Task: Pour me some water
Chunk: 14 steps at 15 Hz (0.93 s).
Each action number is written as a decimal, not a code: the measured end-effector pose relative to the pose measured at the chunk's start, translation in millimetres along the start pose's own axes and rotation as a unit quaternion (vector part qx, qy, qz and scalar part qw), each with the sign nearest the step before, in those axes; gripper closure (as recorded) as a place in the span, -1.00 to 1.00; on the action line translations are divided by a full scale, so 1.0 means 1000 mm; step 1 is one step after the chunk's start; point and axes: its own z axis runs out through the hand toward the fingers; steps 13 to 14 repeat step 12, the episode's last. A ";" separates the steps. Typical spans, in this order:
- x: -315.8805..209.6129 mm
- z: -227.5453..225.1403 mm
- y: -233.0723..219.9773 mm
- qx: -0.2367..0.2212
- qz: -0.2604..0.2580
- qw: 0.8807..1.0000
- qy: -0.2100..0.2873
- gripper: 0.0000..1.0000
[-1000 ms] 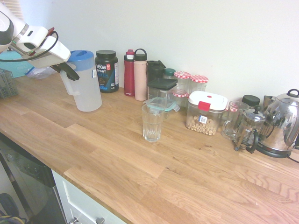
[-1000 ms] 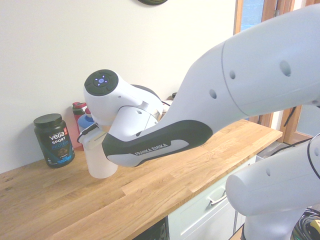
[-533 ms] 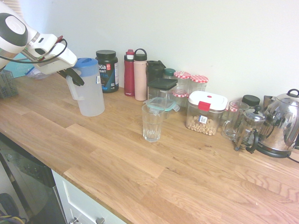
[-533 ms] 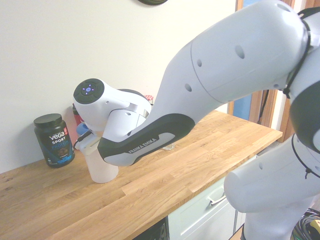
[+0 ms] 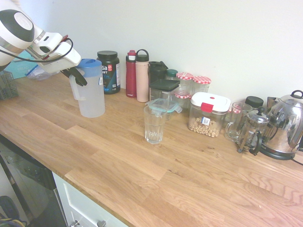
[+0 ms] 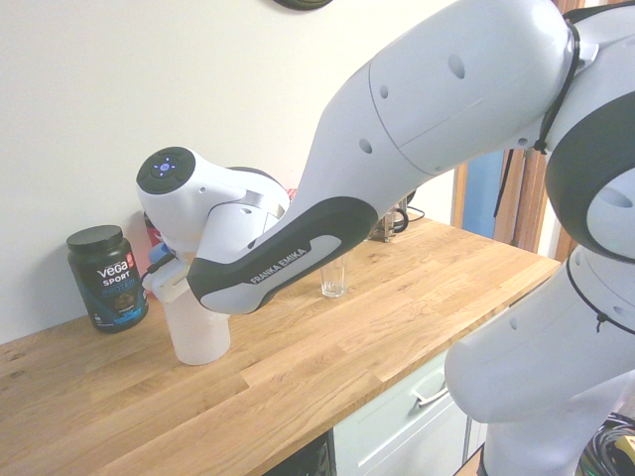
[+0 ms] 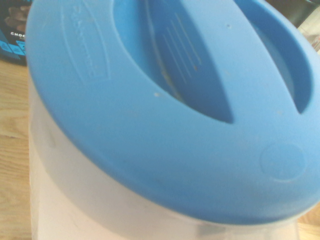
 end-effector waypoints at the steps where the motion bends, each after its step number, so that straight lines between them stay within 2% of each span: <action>1: 0.002 -0.006 -0.001 0.001 -0.001 1.000 0.002 -1.00; 5: 0.008 -0.023 -0.001 -0.002 -0.002 1.000 0.011 -1.00; 7: 0.008 -0.029 0.003 -0.010 0.002 1.000 -0.003 -1.00; 9: 0.005 -0.038 0.010 -0.021 0.006 0.998 -0.053 -1.00; 12: 0.007 -0.065 0.034 -0.037 -0.006 0.985 -0.170 -1.00; 14: 0.007 -0.065 0.034 -0.037 -0.006 0.985 -0.170 -1.00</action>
